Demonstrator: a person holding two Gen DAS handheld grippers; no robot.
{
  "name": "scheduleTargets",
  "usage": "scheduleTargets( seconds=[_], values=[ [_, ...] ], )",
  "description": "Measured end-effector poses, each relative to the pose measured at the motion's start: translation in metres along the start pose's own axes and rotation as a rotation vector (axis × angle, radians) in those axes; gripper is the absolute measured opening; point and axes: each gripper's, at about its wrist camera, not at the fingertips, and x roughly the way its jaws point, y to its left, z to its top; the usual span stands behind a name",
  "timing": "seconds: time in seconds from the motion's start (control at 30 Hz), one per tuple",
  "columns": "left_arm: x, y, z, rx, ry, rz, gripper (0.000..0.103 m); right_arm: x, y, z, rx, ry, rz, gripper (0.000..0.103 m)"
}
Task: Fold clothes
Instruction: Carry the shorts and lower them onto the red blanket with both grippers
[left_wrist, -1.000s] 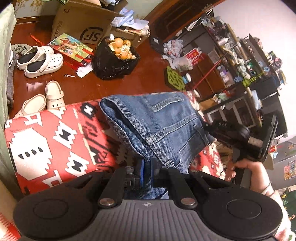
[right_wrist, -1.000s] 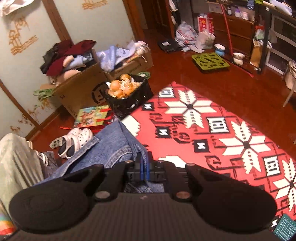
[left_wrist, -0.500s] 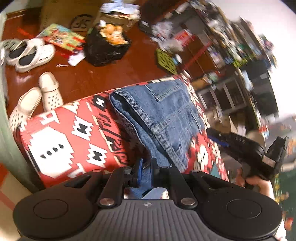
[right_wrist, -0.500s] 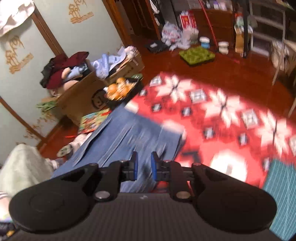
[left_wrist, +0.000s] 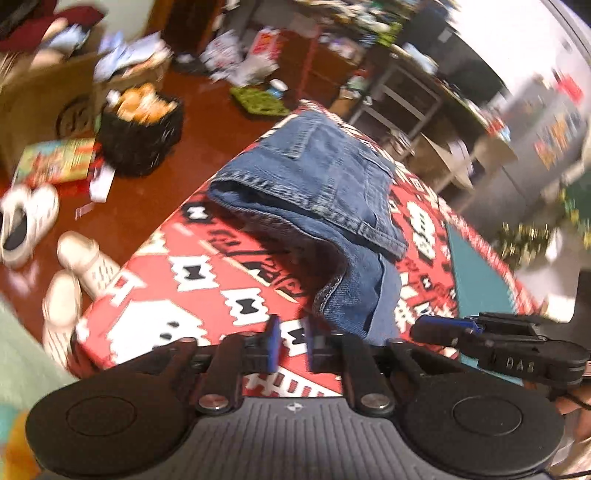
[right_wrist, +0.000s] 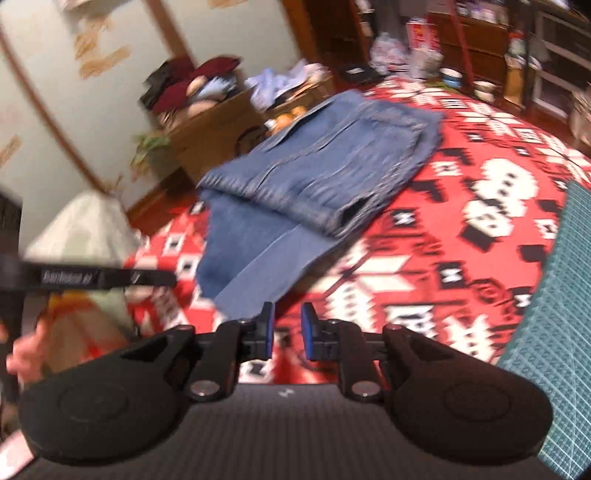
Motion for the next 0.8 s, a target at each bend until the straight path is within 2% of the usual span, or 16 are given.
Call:
scheduleTargets(
  seconds=[0.03,0.1,0.2,0.33,0.5,0.57,0.7,0.73,0.8],
  values=[
    [0.003,-0.004,-0.001,0.042,0.002,0.003,0.024,0.004,0.005,-0.003,-0.027,0.012,-0.007,0.019],
    [0.009,-0.012,-0.004,0.134,0.014,0.016,0.024,0.011,0.013,-0.008,-0.072,0.035,-0.021,0.02],
    [0.018,-0.024,-0.007,0.249,0.033,0.016,0.024,0.014,0.021,-0.014,-0.124,0.022,-0.016,0.023],
    [0.024,-0.023,-0.006,0.272,0.026,-0.018,0.034,0.017,0.03,-0.013,-0.181,-0.007,0.0,0.024],
    [0.03,-0.018,-0.004,0.266,-0.001,-0.044,0.035,0.008,0.026,-0.005,-0.151,-0.077,0.039,0.024],
    [0.032,-0.013,-0.003,0.224,-0.001,-0.073,0.036,0.0,0.019,0.002,-0.104,-0.113,0.054,0.024],
    [0.036,0.005,0.003,0.024,0.014,-0.194,0.037,-0.007,0.007,0.013,-0.038,-0.135,0.072,0.024],
    [0.038,0.009,0.004,-0.021,0.019,-0.219,0.032,-0.007,0.006,0.016,-0.037,-0.133,0.072,0.024],
    [0.043,0.014,0.003,-0.083,0.035,-0.242,0.014,-0.004,0.004,0.017,-0.026,-0.119,0.079,0.024]
  ],
)
